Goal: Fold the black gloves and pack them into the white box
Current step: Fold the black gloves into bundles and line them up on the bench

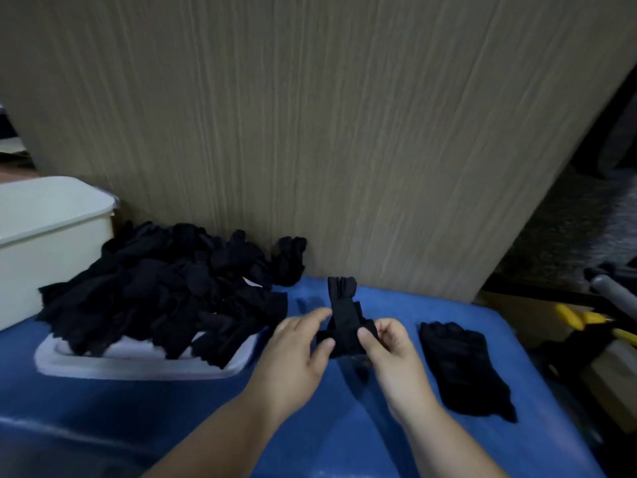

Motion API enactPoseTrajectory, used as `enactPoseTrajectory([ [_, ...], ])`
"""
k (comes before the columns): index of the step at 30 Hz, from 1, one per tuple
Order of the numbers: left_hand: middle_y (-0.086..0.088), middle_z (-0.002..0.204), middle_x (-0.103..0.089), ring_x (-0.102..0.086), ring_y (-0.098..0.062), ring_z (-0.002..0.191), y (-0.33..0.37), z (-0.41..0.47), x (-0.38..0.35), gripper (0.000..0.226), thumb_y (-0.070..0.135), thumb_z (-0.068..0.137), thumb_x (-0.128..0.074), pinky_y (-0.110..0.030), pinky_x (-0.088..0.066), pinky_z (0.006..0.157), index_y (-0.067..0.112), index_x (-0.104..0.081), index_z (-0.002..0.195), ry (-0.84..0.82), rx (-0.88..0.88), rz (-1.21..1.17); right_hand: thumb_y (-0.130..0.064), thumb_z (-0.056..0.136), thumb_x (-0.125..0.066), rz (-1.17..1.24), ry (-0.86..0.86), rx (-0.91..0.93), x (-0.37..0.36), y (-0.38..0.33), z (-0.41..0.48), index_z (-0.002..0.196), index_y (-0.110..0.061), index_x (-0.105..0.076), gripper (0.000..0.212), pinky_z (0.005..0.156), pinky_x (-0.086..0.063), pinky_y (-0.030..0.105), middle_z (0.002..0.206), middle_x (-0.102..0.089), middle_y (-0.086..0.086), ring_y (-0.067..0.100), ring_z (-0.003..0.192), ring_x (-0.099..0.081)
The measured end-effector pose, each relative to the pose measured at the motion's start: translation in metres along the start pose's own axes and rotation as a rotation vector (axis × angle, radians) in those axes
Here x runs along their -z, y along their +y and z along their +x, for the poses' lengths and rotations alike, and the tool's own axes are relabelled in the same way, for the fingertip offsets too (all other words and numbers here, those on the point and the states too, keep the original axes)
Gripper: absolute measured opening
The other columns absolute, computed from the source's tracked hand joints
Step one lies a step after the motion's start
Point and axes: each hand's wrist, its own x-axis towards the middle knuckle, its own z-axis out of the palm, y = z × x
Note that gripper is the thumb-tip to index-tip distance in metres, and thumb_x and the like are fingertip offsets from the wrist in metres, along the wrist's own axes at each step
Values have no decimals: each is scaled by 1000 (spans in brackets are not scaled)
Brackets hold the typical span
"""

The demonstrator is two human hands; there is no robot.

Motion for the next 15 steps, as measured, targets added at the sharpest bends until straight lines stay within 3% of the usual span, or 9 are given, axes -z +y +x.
enactPoseTrajectory([
  [4,24,119,-55,-49,7,114,9,-5,-22,35,33,94,-54,-20,-42,99,44,-48,126,-163,71,-137,-9,92,-59,10,96,-18,18,4,-15,92,-20,-49,15,65,-49,36,83,-61,8,18,68,-59],
  [7,24,112,-60,-53,10,107,18,-7,-25,30,26,92,-59,-10,-40,91,44,-50,115,-237,107,-276,-12,92,-59,-18,116,-6,31,4,-23,99,-33,-51,24,74,-53,47,79,-65,7,22,67,-65],
  [10,20,106,-61,-55,11,99,23,-8,-29,28,22,89,-63,-4,-40,82,43,-53,103,-251,103,-269,-15,93,-58,-54,90,3,42,2,-30,99,-43,-54,29,80,-55,51,85,-64,15,21,71,-68],
  [15,12,90,-66,-61,-3,80,25,-6,-35,25,15,82,-71,-16,-49,77,36,-60,88,-264,123,-276,-2,94,-54,34,32,-7,49,1,-33,105,-28,-62,29,72,-57,35,95,-61,14,14,73,-62],
])
